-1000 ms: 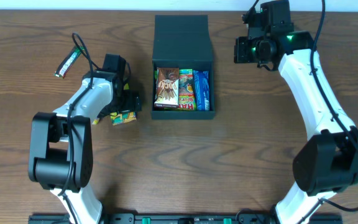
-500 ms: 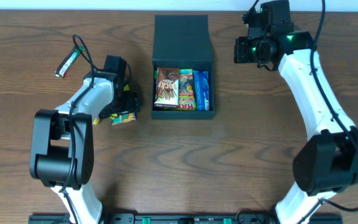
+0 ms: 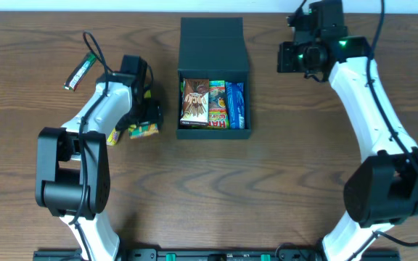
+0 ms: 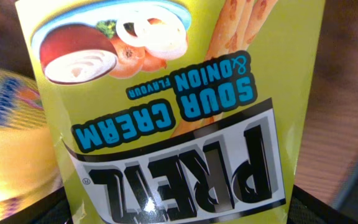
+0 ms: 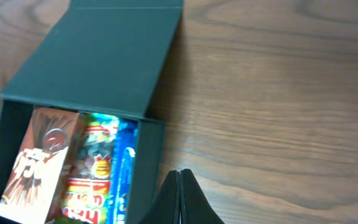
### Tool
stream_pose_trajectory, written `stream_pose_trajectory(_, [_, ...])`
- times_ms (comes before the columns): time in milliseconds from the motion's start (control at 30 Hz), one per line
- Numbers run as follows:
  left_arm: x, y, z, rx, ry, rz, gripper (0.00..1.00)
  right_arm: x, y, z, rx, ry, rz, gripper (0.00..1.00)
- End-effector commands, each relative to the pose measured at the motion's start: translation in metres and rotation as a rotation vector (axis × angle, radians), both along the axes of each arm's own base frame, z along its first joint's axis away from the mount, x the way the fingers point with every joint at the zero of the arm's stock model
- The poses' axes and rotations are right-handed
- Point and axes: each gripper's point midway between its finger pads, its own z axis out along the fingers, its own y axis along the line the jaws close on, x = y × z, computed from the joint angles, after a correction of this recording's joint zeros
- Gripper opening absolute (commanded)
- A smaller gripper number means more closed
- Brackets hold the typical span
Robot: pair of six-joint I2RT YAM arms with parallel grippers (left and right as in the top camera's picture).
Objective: Pack container
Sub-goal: 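Grasp the yellow Pretz box with the left gripper, then carry the Pretz box with the left gripper and lower it into the box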
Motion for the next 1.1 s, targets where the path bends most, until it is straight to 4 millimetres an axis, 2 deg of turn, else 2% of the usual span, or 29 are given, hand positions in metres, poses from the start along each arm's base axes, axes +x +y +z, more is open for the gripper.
stream_pose_trajectory(0, [0.018,-0.002,0.016,0.002,-0.042,-0.001,0.82,0.001,-0.018,-0.006,-0.005,0.017,-0.026,0.02])
stream_pose_trajectory(200, [0.033,-0.007,0.036,-0.005,-0.082,-0.010,0.82,0.001,-0.029,-0.008,-0.006,0.028,-0.048,0.01])
stream_pose_trajectory(333, [0.040,-0.023,0.051,-0.013,-0.111,-0.068,0.79,0.001,-0.033,-0.008,-0.007,0.028,-0.057,0.02])
stream_pose_trajectory(467, [0.047,-0.060,0.076,-0.003,-0.163,-0.176,0.80,0.002,-0.044,-0.008,-0.006,0.028,-0.080,0.01])
stream_pose_trajectory(633, [0.042,-0.111,0.096,-0.026,-0.202,-0.276,0.80,0.002,-0.057,-0.009,-0.006,0.035,-0.105,0.02])
stream_pose_trajectory(767, [0.027,-0.140,0.093,-0.045,-0.183,-0.319,0.80,0.002,-0.061,-0.009,-0.007,0.034,-0.112,0.01])
stream_pose_trajectory(900, [0.016,-0.155,0.088,-0.047,-0.165,-0.338,0.80,0.002,-0.061,-0.009,-0.014,0.031,-0.100,0.02])
stream_pose_trajectory(967, [0.014,-0.156,0.080,-0.045,-0.141,-0.325,0.80,0.002,-0.061,-0.009,-0.014,0.031,-0.100,0.01])
stream_pose_trajectory(1067, [0.004,-0.160,0.054,-0.073,-0.046,-0.312,0.80,0.000,-0.061,-0.010,-0.016,0.040,-0.097,0.01])
